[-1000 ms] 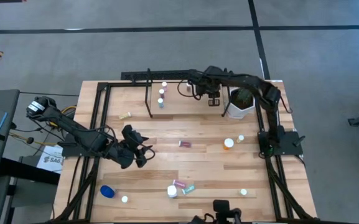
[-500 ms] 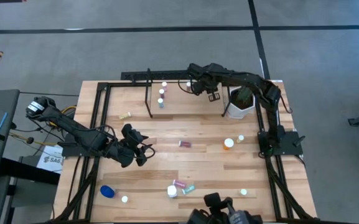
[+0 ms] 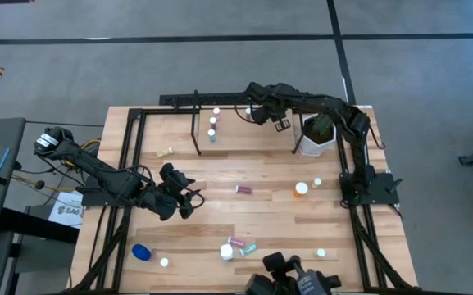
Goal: Pick and place medicine bottles onto shelf by color
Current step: Put the light orange pill bottle on the shelf
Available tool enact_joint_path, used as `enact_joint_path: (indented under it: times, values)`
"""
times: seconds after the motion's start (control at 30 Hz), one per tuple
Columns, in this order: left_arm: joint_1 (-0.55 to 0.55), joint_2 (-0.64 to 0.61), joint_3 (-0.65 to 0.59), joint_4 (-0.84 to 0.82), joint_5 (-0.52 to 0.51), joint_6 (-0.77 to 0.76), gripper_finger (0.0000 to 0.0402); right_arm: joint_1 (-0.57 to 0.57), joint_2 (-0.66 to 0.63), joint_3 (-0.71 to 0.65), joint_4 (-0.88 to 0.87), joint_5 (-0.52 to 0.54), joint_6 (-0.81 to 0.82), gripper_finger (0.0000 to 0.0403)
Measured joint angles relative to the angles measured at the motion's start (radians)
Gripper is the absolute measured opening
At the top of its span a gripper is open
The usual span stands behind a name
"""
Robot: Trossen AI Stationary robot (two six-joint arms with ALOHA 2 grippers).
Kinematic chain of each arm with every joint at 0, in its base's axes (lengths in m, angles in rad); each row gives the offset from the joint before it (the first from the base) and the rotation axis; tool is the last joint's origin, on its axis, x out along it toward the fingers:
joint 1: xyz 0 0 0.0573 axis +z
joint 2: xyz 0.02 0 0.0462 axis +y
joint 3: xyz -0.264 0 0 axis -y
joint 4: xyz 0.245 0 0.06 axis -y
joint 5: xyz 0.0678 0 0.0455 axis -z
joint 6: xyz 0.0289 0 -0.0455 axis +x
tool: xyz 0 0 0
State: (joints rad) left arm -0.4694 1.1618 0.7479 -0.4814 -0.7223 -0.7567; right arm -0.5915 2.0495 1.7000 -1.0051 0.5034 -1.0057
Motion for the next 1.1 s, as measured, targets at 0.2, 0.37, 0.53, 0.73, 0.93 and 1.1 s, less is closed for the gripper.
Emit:
enact_joint_path:
  times: [0.2,0.37,0.53,0.73,0.93,1.1]
  values:
    - [0.000,0.000,0.000,-0.002,0.000,-0.006,0.0168,0.002,0.000,0.000,-0.004,-0.002,-0.065,0.0172]
    - [0.000,0.000,0.000,-0.008,0.000,-0.017,0.0168,0.002,0.000,0.000,-0.006,-0.004,-0.066,0.0182]
    - [0.000,0.000,0.000,-0.008,-0.007,-0.018,0.0168,0.002,0.000,0.000,-0.006,-0.004,-0.068,0.0178]
    - [0.000,0.000,0.000,-0.007,-0.009,-0.020,0.0168,0.009,0.000,0.000,0.007,-0.004,-0.053,0.0174]
    - [0.000,0.000,0.000,-0.007,-0.012,-0.026,0.0168,0.015,0.000,0.000,0.004,-0.004,-0.051,0.0185]
    - [0.000,0.000,0.000,-0.007,-0.012,-0.031,0.0168,0.015,0.000,0.000,0.005,-0.004,-0.047,0.0198]
